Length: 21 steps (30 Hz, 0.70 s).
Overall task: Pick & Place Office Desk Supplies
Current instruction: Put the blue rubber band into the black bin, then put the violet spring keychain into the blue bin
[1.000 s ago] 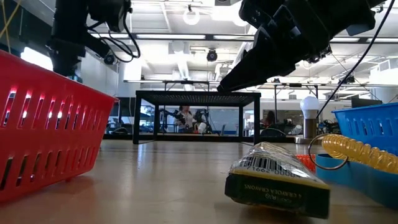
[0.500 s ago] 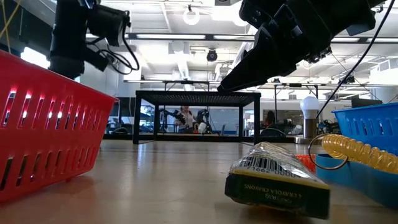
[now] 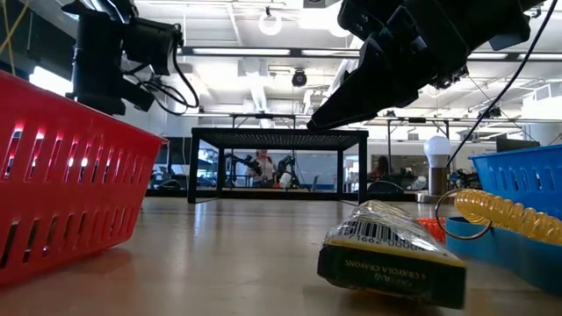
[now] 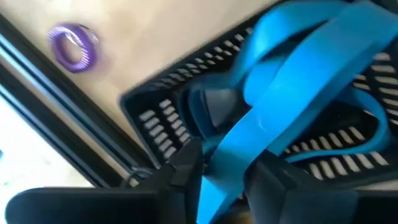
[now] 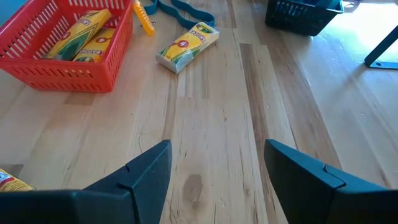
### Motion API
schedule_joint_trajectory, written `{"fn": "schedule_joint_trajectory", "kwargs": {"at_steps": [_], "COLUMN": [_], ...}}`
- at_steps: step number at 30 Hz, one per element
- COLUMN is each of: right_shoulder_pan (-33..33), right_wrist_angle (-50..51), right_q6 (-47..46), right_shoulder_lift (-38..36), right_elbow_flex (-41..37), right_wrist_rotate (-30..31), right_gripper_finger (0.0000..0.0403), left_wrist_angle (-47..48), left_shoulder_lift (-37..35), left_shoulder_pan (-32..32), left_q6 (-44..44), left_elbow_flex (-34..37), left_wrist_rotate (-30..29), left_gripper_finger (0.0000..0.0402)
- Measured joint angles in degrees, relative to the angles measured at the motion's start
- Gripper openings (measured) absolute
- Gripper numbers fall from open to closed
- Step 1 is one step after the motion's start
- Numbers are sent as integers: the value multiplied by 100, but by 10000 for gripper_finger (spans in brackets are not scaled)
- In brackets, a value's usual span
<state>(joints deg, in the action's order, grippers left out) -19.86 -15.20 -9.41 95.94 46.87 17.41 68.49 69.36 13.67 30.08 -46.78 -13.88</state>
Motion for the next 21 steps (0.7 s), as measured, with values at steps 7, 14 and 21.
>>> {"fn": "schedule_joint_trajectory", "kwargs": {"at_steps": [7,14,21], "right_shoulder_pan": [0,0,74], "right_wrist_angle": [0,-3,-69], "right_q6": [0,34,63], "right_shoulder_lift": [0,0,-2], "right_elbow_flex": [-1,-1,0], "right_wrist_rotate": [0,0,2], "right_gripper_finger": [245,245,245], "left_wrist_angle": [0,232,109], "left_shoulder_lift": [0,0,-2], "left_shoulder_pan": [-2,0,-43], "left_q6": [160,106,331], "left_elbow_flex": [0,-235,-1130], "left_wrist_rotate": [335,475,1772], "left_gripper_finger": [149,157,157]}}
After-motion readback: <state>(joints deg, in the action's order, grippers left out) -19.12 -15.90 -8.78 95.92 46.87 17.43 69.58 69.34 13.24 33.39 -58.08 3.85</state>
